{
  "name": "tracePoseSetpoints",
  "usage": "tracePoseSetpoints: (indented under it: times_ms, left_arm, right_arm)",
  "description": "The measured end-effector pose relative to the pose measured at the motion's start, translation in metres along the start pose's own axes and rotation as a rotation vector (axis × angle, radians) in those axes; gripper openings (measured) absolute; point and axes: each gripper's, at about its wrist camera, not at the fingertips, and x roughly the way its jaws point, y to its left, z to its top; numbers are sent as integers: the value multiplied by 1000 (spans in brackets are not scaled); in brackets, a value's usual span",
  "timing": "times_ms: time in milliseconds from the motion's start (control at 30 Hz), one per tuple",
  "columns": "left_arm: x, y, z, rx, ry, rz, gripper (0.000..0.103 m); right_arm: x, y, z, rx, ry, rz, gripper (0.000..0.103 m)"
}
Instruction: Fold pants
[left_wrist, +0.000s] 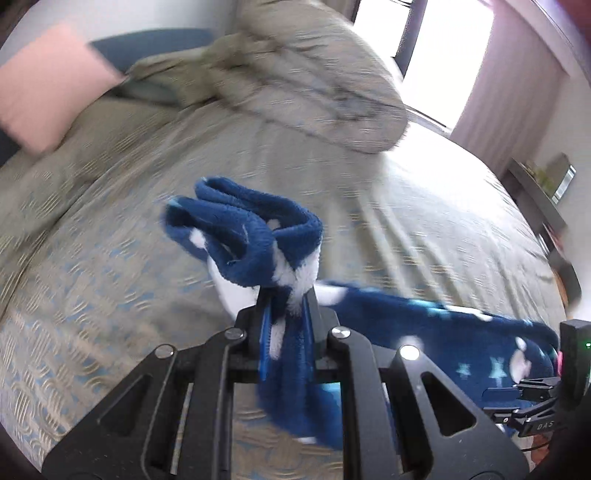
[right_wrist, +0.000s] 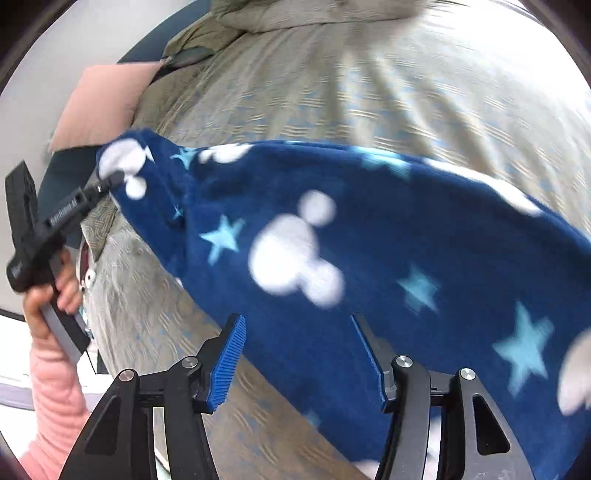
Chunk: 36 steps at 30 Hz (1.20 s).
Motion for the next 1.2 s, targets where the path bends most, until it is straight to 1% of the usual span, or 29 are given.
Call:
tracePoseSetpoints:
  times_ms: [33, 67, 133, 167, 233, 267, 333, 367, 500, 533, 600, 667, 733, 767, 800, 867, 900, 933, 967, 1033, 1100, 1200]
  left_arm:
    - [0, -14, 1, 25, 0, -17, 16]
    - [2, -37, 1, 67, 2, -40, 16]
    - [6, -65, -2, 125, 10, -68, 16]
    - [9, -83, -5, 155, 20, -87, 16]
    - [16, -117, -20, 191, 57, -157, 16]
    - [17, -126, -27, 198, 74, -185, 16]
    - [22, -151, -49, 221, 121, -261, 16]
    - [26, -166, -65, 236, 154, -298, 16]
    - [35, -202, -107, 299, 249, -345, 16]
    - [34, -211, -116, 320, 263, -347, 16]
    - [31, -221, -128, 379, 263, -322, 16]
    - [25, -216, -129, 391, 253, -309, 16]
    - [17, -199, -124, 344, 241, -316, 16]
    - [14, -188, -121, 320, 225, -305, 20]
    - [8, -173, -117, 295, 204, -276, 24]
    - [0, -146, -116, 264, 158, -195, 57]
    - [-6, -127, -115, 246, 120, -139, 63]
    - [-10, -114, -118, 236, 95, -104, 69]
    - [-12, -99, -119, 230, 81, -68, 70]
    - [-7, -67, -122, 203, 100, 11, 70]
    - [-2, -46, -125, 160, 123, 17, 70]
    - [8, -27, -128, 83, 156, -25, 70]
  right_arm:
    - [-9, -12, -8, 22, -7, 8, 60]
    - [-18, -24, -17, 47, -17, 16, 61]
    - [-32, -43, -33, 87, -41, 21, 64]
    - [-35, -48, -38, 99, -50, 21, 64]
    - [-45, -62, -51, 125, -70, 25, 65]
    - [-48, -70, -57, 145, -81, 30, 65]
    - [-52, -86, -67, 193, -101, 51, 66]
    - [-54, -93, -70, 213, -107, 61, 66]
    - [-57, -113, -80, 283, -122, 95, 66]
    - [-56, -116, -82, 293, -121, 103, 66]
    - [-56, -117, -83, 296, -123, 110, 66]
    - [-55, -116, -82, 293, -127, 118, 66]
    - [-53, -114, -82, 290, -129, 130, 66]
    - [-50, -113, -79, 289, -129, 142, 66]
    - [-48, -111, -76, 289, -126, 158, 66]
    - [-41, -113, -70, 290, -122, 186, 66]
    - [-39, -112, -65, 290, -118, 196, 67]
    - [-36, -109, -59, 289, -112, 205, 68]
    - [-32, -106, -52, 287, -106, 211, 72]
    - [-21, -98, -34, 274, -88, 226, 74]
    - [-11, -92, -19, 265, -73, 230, 74]
    - [4, -83, 13, 255, -76, 216, 75]
